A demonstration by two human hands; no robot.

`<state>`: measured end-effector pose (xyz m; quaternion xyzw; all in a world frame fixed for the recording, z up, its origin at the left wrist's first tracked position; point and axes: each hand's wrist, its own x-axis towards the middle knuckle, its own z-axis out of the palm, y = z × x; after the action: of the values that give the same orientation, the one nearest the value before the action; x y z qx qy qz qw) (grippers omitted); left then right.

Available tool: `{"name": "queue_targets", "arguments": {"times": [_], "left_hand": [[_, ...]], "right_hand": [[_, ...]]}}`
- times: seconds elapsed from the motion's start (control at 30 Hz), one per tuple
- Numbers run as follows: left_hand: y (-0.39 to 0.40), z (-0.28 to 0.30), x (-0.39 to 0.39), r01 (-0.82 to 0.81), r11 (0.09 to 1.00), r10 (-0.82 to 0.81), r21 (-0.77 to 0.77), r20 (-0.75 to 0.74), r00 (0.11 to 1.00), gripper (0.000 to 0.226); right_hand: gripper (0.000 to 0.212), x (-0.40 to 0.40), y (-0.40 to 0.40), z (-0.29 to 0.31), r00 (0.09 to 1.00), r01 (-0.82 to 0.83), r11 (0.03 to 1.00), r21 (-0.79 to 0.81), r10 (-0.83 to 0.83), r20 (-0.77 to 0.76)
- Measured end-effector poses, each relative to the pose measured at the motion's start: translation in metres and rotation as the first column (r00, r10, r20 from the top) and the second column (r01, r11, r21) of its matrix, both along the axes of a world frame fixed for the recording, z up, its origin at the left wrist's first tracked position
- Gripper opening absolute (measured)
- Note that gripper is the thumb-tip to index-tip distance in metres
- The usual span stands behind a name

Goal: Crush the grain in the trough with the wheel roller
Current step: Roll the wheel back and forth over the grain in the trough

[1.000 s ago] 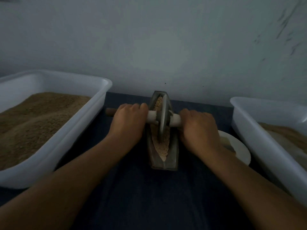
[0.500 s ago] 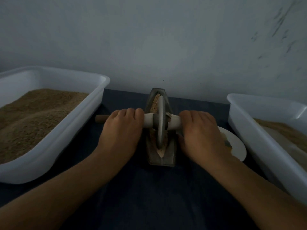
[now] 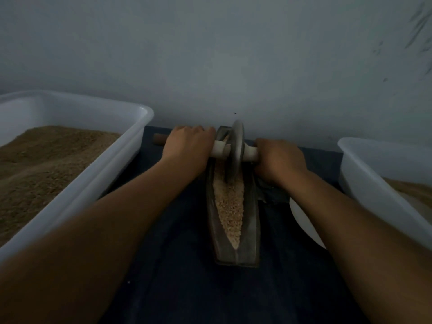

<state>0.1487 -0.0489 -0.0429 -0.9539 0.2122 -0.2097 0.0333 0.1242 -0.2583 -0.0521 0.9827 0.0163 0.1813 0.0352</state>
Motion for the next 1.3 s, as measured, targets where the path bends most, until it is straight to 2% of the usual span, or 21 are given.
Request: {"name": "queue_targets", "arguments": {"times": [0.33,0.43,0.53,0.7,0.8,1.03,1.17,1.3], "left_hand": [[0.008,-0.009,-0.036,-0.001,1.0,0.001,0.003,0.023,1.0,0.033],[0.015,-0.012,-0.062,0.029,0.997,-0.03,-0.069,-0.013,0.999,0.039],[0.024,-0.012,-0.089,0.059,0.992,-0.061,-0.11,-0.014,0.998,0.043],[0.035,-0.01,-0.122,0.113,0.978,-0.109,-0.176,0.032,0.993,0.046],[0.035,-0.01,-0.128,0.162,0.973,-0.151,-0.166,0.072,0.986,0.052],[0.027,-0.015,-0.087,0.124,0.99,-0.123,-0.062,0.025,0.992,0.06],[0.015,-0.014,-0.047,0.055,0.998,-0.055,-0.008,0.022,0.998,0.042],[0.002,-0.002,-0.016,0.006,0.997,-0.011,0.073,0.057,0.998,0.022]], "right_hand": [[0.017,-0.045,0.006,-0.01,0.987,-0.069,0.996,-0.053,0.076,0.14],[0.01,-0.073,0.013,-0.014,0.97,-0.081,0.993,-0.082,0.097,0.222],[0.014,-0.101,0.02,-0.014,0.938,-0.12,0.989,-0.087,0.141,0.317],[0.025,-0.131,0.021,-0.011,0.932,-0.162,0.981,-0.111,0.189,0.309],[0.027,-0.139,0.02,-0.014,0.922,-0.184,0.979,-0.089,0.204,0.33],[0.02,-0.098,0.014,-0.015,0.951,-0.141,0.985,-0.099,0.163,0.262],[0.02,-0.054,0.012,-0.008,0.986,-0.05,0.99,-0.133,0.07,0.154],[0.029,-0.018,0.001,0.0,0.998,-0.06,0.996,-0.069,0.062,0.029]]}}
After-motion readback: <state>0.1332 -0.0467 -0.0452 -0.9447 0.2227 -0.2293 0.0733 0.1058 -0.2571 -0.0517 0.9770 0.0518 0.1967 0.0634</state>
